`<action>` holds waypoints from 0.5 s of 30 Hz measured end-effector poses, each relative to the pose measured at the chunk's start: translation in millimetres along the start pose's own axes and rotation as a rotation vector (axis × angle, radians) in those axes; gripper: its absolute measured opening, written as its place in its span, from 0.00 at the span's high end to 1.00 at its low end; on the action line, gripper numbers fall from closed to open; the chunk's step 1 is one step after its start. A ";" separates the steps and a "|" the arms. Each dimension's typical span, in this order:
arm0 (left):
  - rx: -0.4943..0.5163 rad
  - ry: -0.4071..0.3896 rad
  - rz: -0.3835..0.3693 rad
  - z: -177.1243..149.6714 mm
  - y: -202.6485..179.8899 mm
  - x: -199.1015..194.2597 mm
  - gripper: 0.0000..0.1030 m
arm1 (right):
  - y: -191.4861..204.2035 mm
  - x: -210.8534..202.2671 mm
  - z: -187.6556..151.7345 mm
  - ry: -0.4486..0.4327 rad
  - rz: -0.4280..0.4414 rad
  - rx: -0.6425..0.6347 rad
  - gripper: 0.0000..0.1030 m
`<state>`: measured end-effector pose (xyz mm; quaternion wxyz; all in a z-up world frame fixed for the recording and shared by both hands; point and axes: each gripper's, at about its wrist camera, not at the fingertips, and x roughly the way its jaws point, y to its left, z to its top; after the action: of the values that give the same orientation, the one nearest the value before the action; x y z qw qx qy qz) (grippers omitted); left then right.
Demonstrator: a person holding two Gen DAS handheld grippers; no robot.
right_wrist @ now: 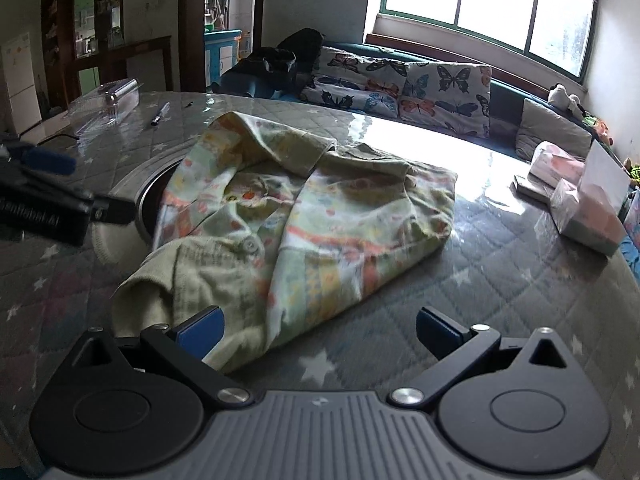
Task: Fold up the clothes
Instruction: 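Grasp the khaki collar edge with the left gripper while the right gripper grasps the shirt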
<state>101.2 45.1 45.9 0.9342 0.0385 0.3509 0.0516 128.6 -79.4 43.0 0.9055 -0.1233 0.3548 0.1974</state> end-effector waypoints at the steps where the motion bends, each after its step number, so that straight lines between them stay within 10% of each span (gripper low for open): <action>1: -0.003 -0.001 0.008 4.9 1.5 5.6 0.00 | -1.4 3.8 3.6 0.002 -0.004 -0.003 0.00; 15: 0.044 -0.057 0.051 66.6 3.0 82.8 0.02 | -45.4 61.5 64.6 -0.019 -0.030 0.054 0.12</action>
<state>206.9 55.8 42.3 0.9411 0.0696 0.3240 0.0665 228.3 -79.8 50.7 0.9147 -0.1020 0.3494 0.1755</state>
